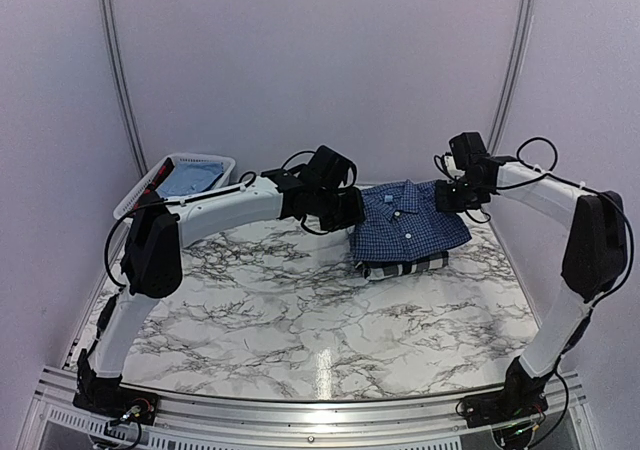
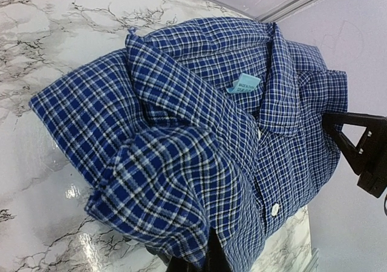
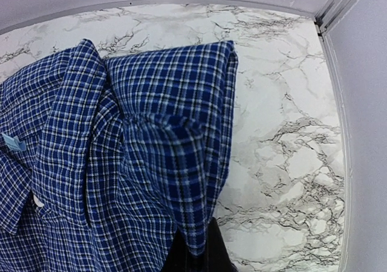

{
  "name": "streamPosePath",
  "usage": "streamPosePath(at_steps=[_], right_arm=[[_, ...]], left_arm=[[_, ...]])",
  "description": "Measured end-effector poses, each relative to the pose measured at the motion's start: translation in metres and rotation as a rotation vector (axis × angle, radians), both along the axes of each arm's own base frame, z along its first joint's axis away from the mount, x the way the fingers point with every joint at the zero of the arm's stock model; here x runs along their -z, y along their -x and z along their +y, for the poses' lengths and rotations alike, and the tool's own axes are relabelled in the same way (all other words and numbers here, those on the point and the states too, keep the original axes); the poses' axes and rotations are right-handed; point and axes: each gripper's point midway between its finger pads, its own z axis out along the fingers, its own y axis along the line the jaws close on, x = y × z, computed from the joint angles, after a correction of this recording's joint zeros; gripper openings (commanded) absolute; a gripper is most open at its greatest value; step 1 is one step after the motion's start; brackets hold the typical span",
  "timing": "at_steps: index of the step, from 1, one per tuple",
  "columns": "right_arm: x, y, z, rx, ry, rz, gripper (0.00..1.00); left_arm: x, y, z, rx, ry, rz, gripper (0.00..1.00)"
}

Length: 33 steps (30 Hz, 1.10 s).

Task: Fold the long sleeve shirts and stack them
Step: Place the square-folded shirt on the square-folded shirt.

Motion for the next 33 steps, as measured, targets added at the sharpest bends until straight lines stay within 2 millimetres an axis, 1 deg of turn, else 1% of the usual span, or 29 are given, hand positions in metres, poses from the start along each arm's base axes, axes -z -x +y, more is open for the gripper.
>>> streamPosePath(at_steps=[5, 6, 7, 9, 10, 11, 12, 13, 14, 15, 16, 18, 19, 21, 22, 23, 25, 26, 28, 29, 30, 32, 33], right_arm=[[0.003, -0.002, -0.004, 0.015, 0.024, 0.003, 0.0], [0.006, -0.003, -0.005, 0.018, 0.029, 0.004, 0.02], [0.008, -0.004, -0.007, 0.023, 0.033, 0.005, 0.09], [0.016, -0.008, -0.011, 0.036, 0.048, 0.008, 0.15], [0.022, -0.01, -0.013, 0.042, 0.055, 0.014, 0.21], [0.029, -0.013, -0.017, 0.049, 0.062, 0.02, 0.31], [0.036, -0.015, -0.021, 0.06, 0.07, 0.03, 0.38], [0.042, -0.017, -0.024, 0.071, 0.074, 0.038, 0.44], [0.049, -0.019, -0.028, 0.078, 0.086, 0.048, 0.49], [0.055, -0.02, -0.032, 0.085, 0.096, 0.057, 0.53], [0.06, -0.02, -0.035, 0.089, 0.105, 0.066, 0.56], [0.061, -0.019, -0.037, 0.095, 0.115, 0.071, 0.61], [0.059, -0.019, -0.038, 0.097, 0.115, 0.065, 0.63], [0.052, -0.019, -0.037, 0.095, 0.111, 0.051, 0.67], [0.047, -0.019, -0.035, 0.091, 0.107, 0.04, 0.71], [0.042, -0.018, -0.033, 0.086, 0.104, 0.029, 0.73], [0.027, -0.017, -0.022, 0.065, 0.096, -0.004, 0.77], [0.022, -0.017, -0.015, 0.05, 0.089, -0.019, 0.78], [0.01, -0.016, 0.008, 0.001, 0.071, -0.054, 0.86], [0.006, -0.015, 0.022, -0.028, 0.063, -0.068, 0.91], [0.003, -0.015, 0.036, -0.057, 0.052, -0.079, 0.93], [0.003, -0.014, 0.059, -0.107, 0.04, -0.093, 0.94], [0.003, -0.014, 0.068, -0.124, 0.035, -0.097, 0.94]], left_arm=[[0.001, -0.002, -0.002, -0.002, 0.009, -0.004, 0.0], [0.004, -0.002, -0.003, -0.001, 0.009, -0.003, 0.0], [0.008, -0.004, -0.004, -0.002, 0.01, -0.002, 0.0], [0.023, -0.006, -0.005, -0.004, 0.0, 0.009, 0.0], [0.031, -0.007, -0.006, -0.005, -0.009, 0.017, 0.07], [0.042, -0.008, -0.006, -0.006, -0.02, 0.026, 0.14], [0.053, -0.009, -0.005, -0.009, -0.031, 0.036, 0.17], [0.062, -0.01, -0.004, -0.008, -0.045, 0.041, 0.26], [0.072, -0.011, -0.003, -0.014, -0.058, 0.052, 0.38], [0.081, -0.012, 0.0, -0.023, -0.068, 0.063, 0.51], [0.088, -0.013, 0.002, -0.026, -0.083, 0.066, 0.58], [0.094, -0.014, 0.007, -0.033, -0.102, 0.068, 0.67], [0.094, -0.015, 0.008, -0.039, -0.107, 0.061, 0.74], [0.091, -0.018, 0.011, -0.047, -0.119, 0.039, 0.78], [0.089, -0.019, 0.012, -0.046, -0.124, 0.029, 0.79], [0.086, -0.019, 0.015, -0.053, -0.13, 0.02, 0.8], [0.077, -0.021, 0.02, -0.061, -0.138, -0.001, 0.86], [0.071, -0.021, 0.024, -0.067, -0.14, -0.011, 0.9], [0.054, -0.021, 0.033, -0.08, -0.14, -0.032, 0.98], [0.047, -0.021, 0.037, -0.082, -0.141, -0.044, 0.99], [0.038, -0.021, 0.042, -0.088, -0.14, -0.053, 0.99], [0.022, -0.019, 0.055, -0.105, -0.141, -0.07, 0.99], [0.016, -0.019, 0.061, -0.114, -0.142, -0.077, 0.99]])
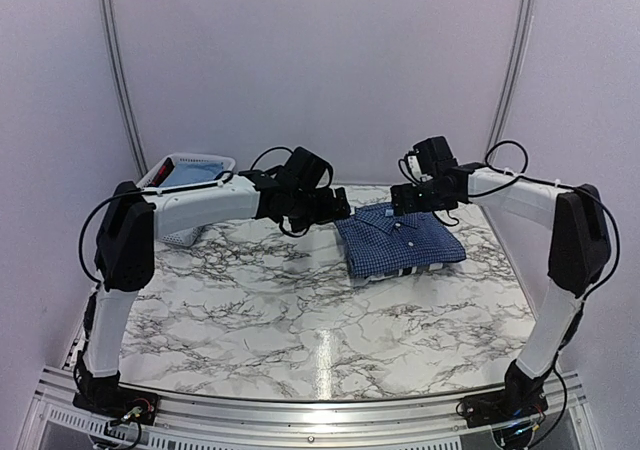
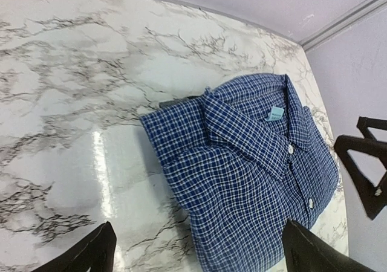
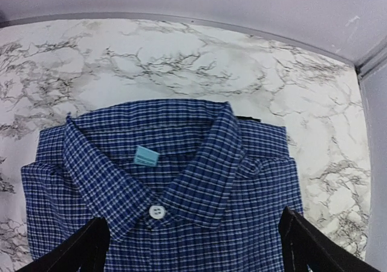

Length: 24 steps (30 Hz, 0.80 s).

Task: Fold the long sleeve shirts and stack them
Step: Place the square-folded shirt on the square-folded shirt, then move the square-folded shirt to the corner of the board.

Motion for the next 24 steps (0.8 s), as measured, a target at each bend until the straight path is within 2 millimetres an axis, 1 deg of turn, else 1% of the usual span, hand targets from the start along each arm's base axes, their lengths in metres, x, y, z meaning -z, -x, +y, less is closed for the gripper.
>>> streamPosePath(at_steps=[2, 4, 6, 7, 8, 11, 13, 16, 18, 21, 24], right_arm=[[0.005, -0.002, 0.021, -0.042, -0.007, 0.0, 0.95], [0.013, -0.008, 0.038, -0.07, -0.011, 0.002, 0.95], [0.024, -0.014, 0.051, -0.084, -0.005, 0.007, 0.95], [0.032, -0.02, 0.055, -0.08, 0.011, 0.011, 0.96], [0.034, -0.02, 0.058, -0.083, 0.014, 0.012, 0.96], [0.049, -0.028, 0.055, -0.046, 0.065, 0.011, 0.96], [0.058, -0.03, 0.049, -0.025, 0.096, 0.018, 0.96], [0.066, -0.031, 0.044, -0.004, 0.12, 0.017, 0.96], [0.074, -0.028, 0.04, 0.014, 0.133, 0.019, 0.96], [0.079, -0.027, 0.038, 0.028, 0.121, 0.01, 0.96], [0.1, -0.017, 0.033, 0.049, 0.105, 0.029, 0.96]], left_arm=[[-0.01, 0.002, 0.018, -0.023, -0.01, -0.013, 0.99], [-0.015, 0.005, 0.038, -0.047, -0.027, -0.016, 0.99], [-0.014, 0.008, 0.055, -0.068, -0.044, -0.011, 0.99], [-0.011, 0.01, 0.065, -0.078, -0.053, -0.006, 0.99], [-0.008, 0.012, 0.074, -0.088, -0.064, 0.002, 0.99], [0.001, 0.018, 0.097, -0.107, -0.091, 0.024, 0.99], [0.003, 0.02, 0.108, -0.118, -0.1, 0.03, 0.99], [0.007, 0.022, 0.12, -0.127, -0.109, 0.038, 0.99], [0.006, 0.023, 0.123, -0.122, -0.104, 0.036, 0.99], [0.006, 0.022, 0.122, -0.118, -0.1, 0.034, 0.99], [0.004, 0.021, 0.12, -0.109, -0.088, 0.031, 0.99]])
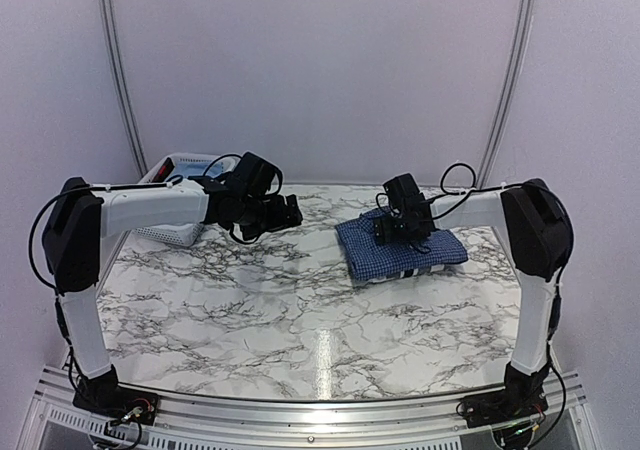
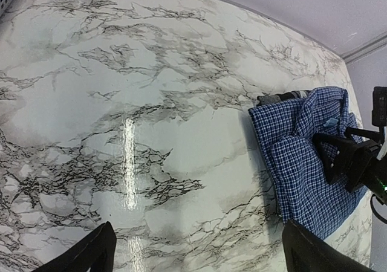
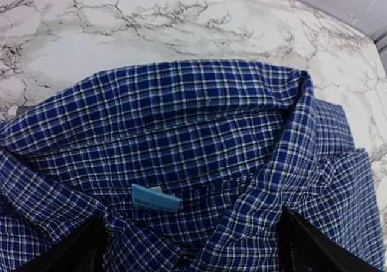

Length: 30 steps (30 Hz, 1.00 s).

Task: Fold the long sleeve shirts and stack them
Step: Move the square-folded shirt to the corner of the board.

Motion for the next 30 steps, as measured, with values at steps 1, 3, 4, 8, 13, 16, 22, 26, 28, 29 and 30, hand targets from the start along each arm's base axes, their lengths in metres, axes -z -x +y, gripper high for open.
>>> streamPosePath(at_steps=[1, 3, 4, 8, 13, 16, 22, 26, 28, 29, 30], right_arm=[[0.006, 0.003, -0.002, 0.008, -0.005, 0.006, 0.96], [0.011, 0.008, -0.003, 0.023, -0.027, 0.001, 0.96], [0.01, 0.01, -0.004, 0.031, -0.043, -0.007, 0.96], [0.007, 0.028, -0.016, 0.064, -0.092, -0.008, 0.96], [0.007, 0.058, -0.041, 0.116, -0.13, 0.009, 0.96], [0.008, 0.077, -0.06, 0.158, -0.144, 0.014, 0.96], [0.007, 0.117, -0.103, 0.246, -0.168, 0.019, 0.97], [0.001, 0.141, -0.123, 0.288, -0.179, 0.021, 0.97], [-0.006, 0.15, -0.128, 0.301, -0.182, 0.019, 0.98], [-0.01, 0.154, -0.13, 0.304, -0.185, 0.014, 0.98], [-0.014, 0.157, -0.132, 0.307, -0.187, 0.01, 0.98]], left_arm=[[0.0, 0.0, 0.0, 0.003, 0.005, 0.0, 0.99], [-0.001, -0.002, 0.0, 0.005, 0.011, 0.0, 0.99], [-0.001, -0.002, 0.0, 0.005, 0.012, -0.001, 0.99], [-0.002, -0.004, 0.001, 0.007, 0.022, 0.0, 0.99], [-0.002, -0.004, 0.0, 0.017, 0.033, 0.01, 0.99], [0.0, -0.001, -0.002, 0.03, 0.042, 0.021, 0.99], [0.002, 0.011, 0.001, 0.048, 0.058, 0.047, 0.99], [-0.006, 0.022, 0.004, 0.068, 0.08, 0.051, 0.99], [-0.013, 0.027, 0.005, 0.078, 0.095, 0.046, 0.99], [-0.016, 0.029, 0.005, 0.081, 0.101, 0.043, 0.99], [-0.018, 0.031, 0.006, 0.085, 0.106, 0.042, 0.99]])
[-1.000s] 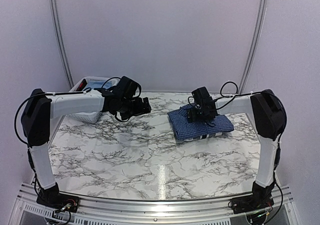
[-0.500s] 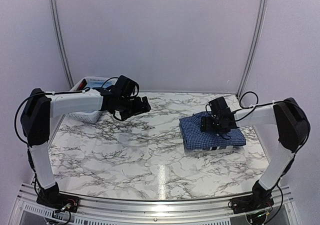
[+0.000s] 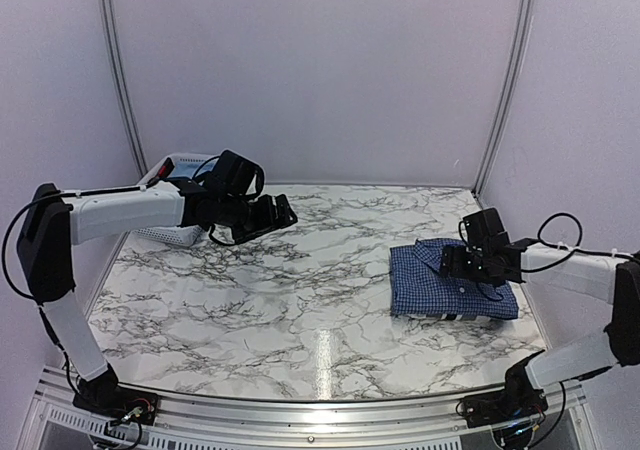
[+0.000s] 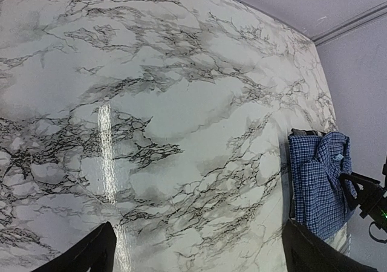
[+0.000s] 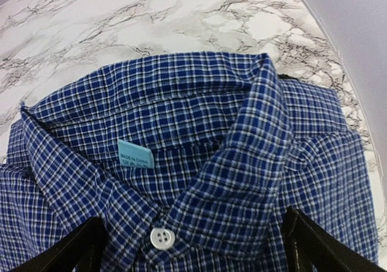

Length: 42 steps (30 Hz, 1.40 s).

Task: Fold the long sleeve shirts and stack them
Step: Move the square-folded shirt to the corner of the board.

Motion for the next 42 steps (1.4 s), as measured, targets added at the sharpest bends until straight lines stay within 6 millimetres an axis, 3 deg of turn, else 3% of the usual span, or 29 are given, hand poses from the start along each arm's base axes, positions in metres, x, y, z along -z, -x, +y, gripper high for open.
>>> streamPosePath(at_steps=[6, 8, 11, 13, 16, 21, 25, 29, 42], right_arm=[[-0.032, 0.011, 0.003, -0.009, -0.008, -0.021, 0.99], [-0.048, 0.006, 0.021, -0.043, -0.02, -0.039, 0.99], [-0.075, -0.006, 0.063, -0.126, -0.074, -0.088, 0.99], [-0.082, -0.015, 0.088, -0.168, -0.124, -0.109, 0.98], [-0.071, -0.025, 0.113, -0.207, -0.189, -0.094, 0.99], [-0.031, -0.028, 0.132, -0.23, -0.26, -0.025, 0.99], [-0.006, -0.015, 0.13, -0.222, -0.299, 0.017, 0.98], [0.007, -0.003, 0.116, -0.2, -0.333, 0.032, 0.98], [-0.007, 0.029, 0.07, -0.135, -0.39, -0.02, 0.99]], left_arm=[[-0.004, 0.011, 0.004, 0.019, 0.013, 0.005, 0.99], [-0.003, 0.013, 0.004, 0.024, 0.014, 0.009, 0.99], [-0.003, 0.015, 0.005, 0.026, 0.015, 0.012, 0.99], [-0.003, 0.016, 0.005, 0.028, 0.017, 0.013, 0.99], [-0.004, 0.018, 0.007, 0.029, 0.019, 0.014, 0.99], [-0.004, 0.019, 0.007, 0.029, 0.018, 0.014, 0.99], [0.0, 0.02, 0.008, 0.028, 0.013, 0.021, 0.99], [0.002, 0.021, 0.009, 0.028, 0.011, 0.024, 0.99], [0.002, 0.021, 0.009, 0.026, 0.012, 0.027, 0.99]])
